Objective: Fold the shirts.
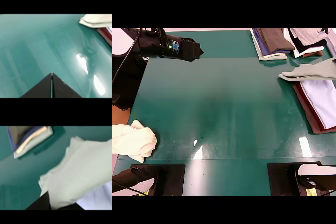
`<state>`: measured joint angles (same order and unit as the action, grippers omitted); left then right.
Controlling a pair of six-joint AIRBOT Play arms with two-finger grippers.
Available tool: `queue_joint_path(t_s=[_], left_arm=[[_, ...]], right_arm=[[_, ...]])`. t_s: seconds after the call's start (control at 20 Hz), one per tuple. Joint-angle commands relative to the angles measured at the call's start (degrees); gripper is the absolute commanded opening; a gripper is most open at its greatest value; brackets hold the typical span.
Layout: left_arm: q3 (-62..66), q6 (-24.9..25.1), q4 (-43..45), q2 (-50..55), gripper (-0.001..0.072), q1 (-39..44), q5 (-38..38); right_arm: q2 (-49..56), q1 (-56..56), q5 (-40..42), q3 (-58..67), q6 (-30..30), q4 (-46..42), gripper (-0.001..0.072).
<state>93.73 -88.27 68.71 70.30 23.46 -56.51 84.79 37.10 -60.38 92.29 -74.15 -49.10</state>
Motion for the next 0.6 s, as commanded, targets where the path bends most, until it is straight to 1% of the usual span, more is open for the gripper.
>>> queue_joint_path(t_s=[0.0, 0.2, 0.35, 0.4, 0.5, 0.55], left_arm=[[0.0, -0.28, 0.0, 0.04, 0.0023, 0.0, -0.13], [0.0, -0.24, 0.02, 0.04, 0.0023, 0.02, -1.57], [0.0, -0.24, 0.02, 0.04, 0.0024, 0.02, -1.66], [0.0, -0.24, 0.02, 0.04, 0.0023, 0.0, -1.66], [0.0, -0.24, 0.02, 0.04, 0.0024, 0.0, -1.92], [0.0, -0.2, 0.04, 0.04, 0.0024, 0.0, -2.4]], right_arm=[[-0.15, -0.42, 4.07, 6.14, 0.07, -0.42, 0.002], [-0.15, -0.07, 4.17, 13.68, 0.04, -0.66, 0.0019], [-0.28, 0.85, 0.7, 15.74, 0.0, -0.72, 0.002], [-0.59, 0.92, -0.46, 15.69, -0.46, -2.8, 0.002], [-1.73, 0.94, -3.43, 15.69, -3.45, -11.13, 0.002], [-2.19, 0.96, -5.11, 15.65, -3.78, -12.7, 0.002]])
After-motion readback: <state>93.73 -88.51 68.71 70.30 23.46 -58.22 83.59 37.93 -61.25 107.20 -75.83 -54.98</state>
